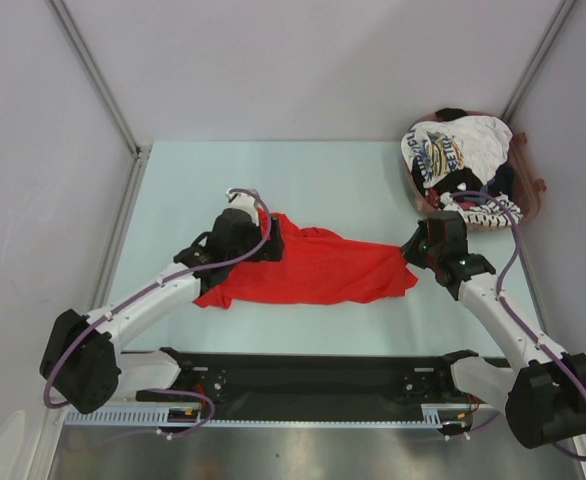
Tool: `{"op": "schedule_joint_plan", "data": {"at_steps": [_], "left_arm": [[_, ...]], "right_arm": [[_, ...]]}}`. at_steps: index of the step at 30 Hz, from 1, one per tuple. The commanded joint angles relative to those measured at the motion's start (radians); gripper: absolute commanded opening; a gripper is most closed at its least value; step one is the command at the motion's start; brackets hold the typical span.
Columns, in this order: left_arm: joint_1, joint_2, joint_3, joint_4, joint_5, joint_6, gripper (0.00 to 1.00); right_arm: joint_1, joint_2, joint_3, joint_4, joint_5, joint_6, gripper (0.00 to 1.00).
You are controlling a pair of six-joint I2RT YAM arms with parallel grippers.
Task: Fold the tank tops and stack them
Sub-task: Flatten the tank top out
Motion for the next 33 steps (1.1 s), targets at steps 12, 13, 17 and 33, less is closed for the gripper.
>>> {"op": "schedule_joint_plan", "data": {"at_steps": [12,13,17,33], "left_arm": [[-0.100,0.315,0.274,0.062,0.216,0.113,1.00],[-0.106,0.328,0.289,0.053,0.215,0.116,1.00],[-0.122,0.363,0.328,0.022,0.190,0.119,1.00],[-0.122,0.243,0.254,0.026,0.149,0.110,1.00]], "right_arm": [[-0.173,0.276,0.081,0.115,-0.293,0.041,0.02],[-0.172,0.312,0.103,0.112,-0.290,0.041,0.11],[-0.172,0.294,0.091,0.096,-0.264,0.024,0.39],[-0.146,0.007,-0.125,0.005,-0.117,0.004,0.48]]}}
